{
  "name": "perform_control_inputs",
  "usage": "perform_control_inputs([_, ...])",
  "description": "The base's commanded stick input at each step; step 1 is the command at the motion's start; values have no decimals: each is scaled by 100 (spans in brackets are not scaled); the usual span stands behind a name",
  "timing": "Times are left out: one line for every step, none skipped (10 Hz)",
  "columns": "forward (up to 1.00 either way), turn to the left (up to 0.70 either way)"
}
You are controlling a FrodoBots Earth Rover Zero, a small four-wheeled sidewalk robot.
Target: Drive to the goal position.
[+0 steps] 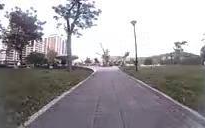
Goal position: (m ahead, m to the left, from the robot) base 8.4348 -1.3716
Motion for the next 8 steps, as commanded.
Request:
perform_control_inputs([100, -40])
perform_control_inputs([100, -34])
perform_control_inputs([100, -21])
perform_control_inputs([100, -8])
perform_control_inputs([100, 0])
perform_control_inputs([100, 0])
perform_control_inputs([100, 0])
perform_control_inputs([100, 0])
